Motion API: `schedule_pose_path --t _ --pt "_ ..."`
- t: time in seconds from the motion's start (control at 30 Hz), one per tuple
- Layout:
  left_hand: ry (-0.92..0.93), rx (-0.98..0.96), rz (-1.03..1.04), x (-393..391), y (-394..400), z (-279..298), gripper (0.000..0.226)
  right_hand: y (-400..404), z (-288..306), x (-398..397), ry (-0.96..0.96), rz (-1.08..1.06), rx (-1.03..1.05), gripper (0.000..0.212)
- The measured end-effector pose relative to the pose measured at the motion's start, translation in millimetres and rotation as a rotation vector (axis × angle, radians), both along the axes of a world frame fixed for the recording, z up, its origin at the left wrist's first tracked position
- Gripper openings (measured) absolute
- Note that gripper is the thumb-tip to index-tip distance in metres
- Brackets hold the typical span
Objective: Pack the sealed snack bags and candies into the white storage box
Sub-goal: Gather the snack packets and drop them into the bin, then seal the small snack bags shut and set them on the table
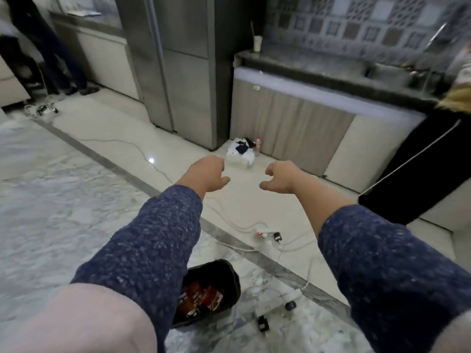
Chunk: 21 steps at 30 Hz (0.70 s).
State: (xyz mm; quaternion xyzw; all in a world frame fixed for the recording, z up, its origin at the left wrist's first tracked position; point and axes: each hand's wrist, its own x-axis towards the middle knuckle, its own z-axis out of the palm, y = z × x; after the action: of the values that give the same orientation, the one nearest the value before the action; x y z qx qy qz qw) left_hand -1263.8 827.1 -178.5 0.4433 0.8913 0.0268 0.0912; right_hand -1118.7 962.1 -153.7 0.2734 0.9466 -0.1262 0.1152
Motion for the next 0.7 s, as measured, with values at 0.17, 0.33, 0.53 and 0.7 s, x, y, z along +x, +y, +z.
schedule_pose_path --t 0.17,0.33,0.53,0.7 --pt "0.084 0.054 -0.226 38 28 52 0.048 -6 48 69 0.077 -0.25 0.066 0.054" --pt "0.046 0.113 -0.419 96 51 82 0.041 -29 73 150 0.096 -0.479 0.106 0.054" --pt "0.011 0.125 -0.713 204 73 91 0.048 -66 88 264 0.12 -0.782 0.134 0.055" --pt "0.028 0.173 -1.019 317 82 111 0.046 -114 109 370 0.1 -1.058 0.184 0.057"
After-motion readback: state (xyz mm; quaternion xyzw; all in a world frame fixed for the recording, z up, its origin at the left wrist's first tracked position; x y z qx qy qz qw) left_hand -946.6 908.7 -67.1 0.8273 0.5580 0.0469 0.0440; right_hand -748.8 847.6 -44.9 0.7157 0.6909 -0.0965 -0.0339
